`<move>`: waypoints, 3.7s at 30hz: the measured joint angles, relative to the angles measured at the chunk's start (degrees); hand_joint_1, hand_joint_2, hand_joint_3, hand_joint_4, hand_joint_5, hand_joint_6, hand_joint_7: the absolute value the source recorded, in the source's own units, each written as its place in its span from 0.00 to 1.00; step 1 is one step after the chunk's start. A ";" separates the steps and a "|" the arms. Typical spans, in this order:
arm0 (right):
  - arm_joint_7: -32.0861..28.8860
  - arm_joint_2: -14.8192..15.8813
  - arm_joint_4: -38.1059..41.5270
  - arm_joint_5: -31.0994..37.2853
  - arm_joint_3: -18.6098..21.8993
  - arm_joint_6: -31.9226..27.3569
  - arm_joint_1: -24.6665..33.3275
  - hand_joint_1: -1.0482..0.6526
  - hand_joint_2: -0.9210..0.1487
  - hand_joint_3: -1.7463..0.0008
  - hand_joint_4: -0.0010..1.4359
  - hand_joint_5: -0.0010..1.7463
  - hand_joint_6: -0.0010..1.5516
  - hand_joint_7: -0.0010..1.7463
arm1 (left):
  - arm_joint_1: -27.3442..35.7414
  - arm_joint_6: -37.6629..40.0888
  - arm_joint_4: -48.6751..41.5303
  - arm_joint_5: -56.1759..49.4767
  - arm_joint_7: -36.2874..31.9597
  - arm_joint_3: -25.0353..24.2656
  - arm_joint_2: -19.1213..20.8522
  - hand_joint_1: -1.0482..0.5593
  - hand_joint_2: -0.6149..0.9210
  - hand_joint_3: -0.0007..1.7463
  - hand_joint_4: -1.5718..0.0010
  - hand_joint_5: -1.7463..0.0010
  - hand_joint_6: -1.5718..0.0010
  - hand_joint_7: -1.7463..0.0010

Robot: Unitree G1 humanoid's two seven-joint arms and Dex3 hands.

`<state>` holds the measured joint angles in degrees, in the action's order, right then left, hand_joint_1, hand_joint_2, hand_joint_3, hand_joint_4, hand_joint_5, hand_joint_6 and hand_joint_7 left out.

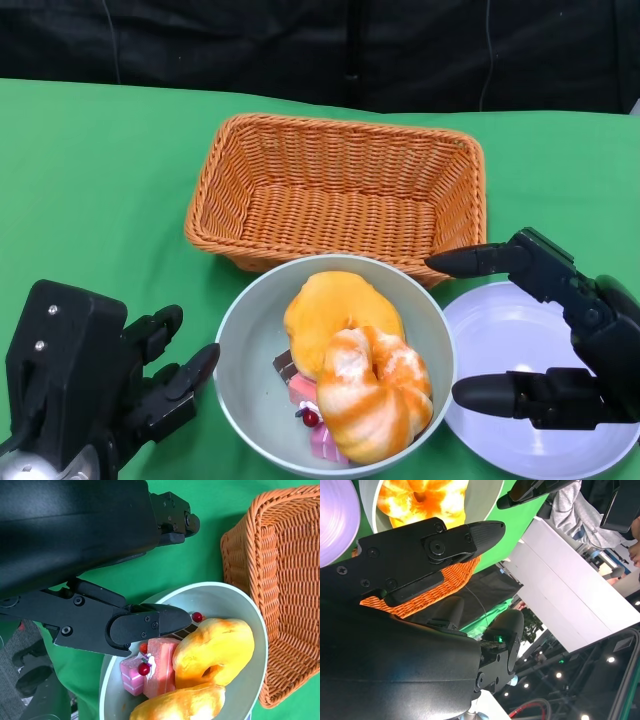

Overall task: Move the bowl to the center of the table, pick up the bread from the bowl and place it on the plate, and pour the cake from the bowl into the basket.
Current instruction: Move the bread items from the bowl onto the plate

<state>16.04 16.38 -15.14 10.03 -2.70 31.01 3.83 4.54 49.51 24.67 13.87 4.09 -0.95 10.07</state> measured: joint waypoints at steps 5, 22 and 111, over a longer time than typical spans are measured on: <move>3.59 1.29 -1.39 2.22 -3.04 -8.55 -4.98 0.24 0.05 0.99 0.00 0.56 0.00 0.42 | 4.98 -5.91 4.24 -6.47 -3.47 3.02 -0.54 0.36 1.00 0.23 0.91 0.95 0.91 0.97; 5.08 1.57 -2.91 6.89 -7.37 -15.40 -7.68 0.25 0.07 1.00 0.00 0.57 0.02 0.42 | 7.12 -13.50 2.94 -12.79 -4.62 5.04 -2.14 0.37 1.00 0.21 0.88 0.94 0.88 0.97; -25.53 -10.64 22.60 15.30 -12.94 8.43 -26.34 0.52 0.79 0.00 0.74 1.00 0.57 0.91 | 12.16 -46.93 -9.80 -25.69 -14.24 6.45 -13.36 0.50 1.00 0.16 0.93 0.53 0.71 0.98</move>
<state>-9.50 5.75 7.46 25.32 -15.64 39.44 -22.51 16.70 2.58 14.87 -11.82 -10.15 5.50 -3.30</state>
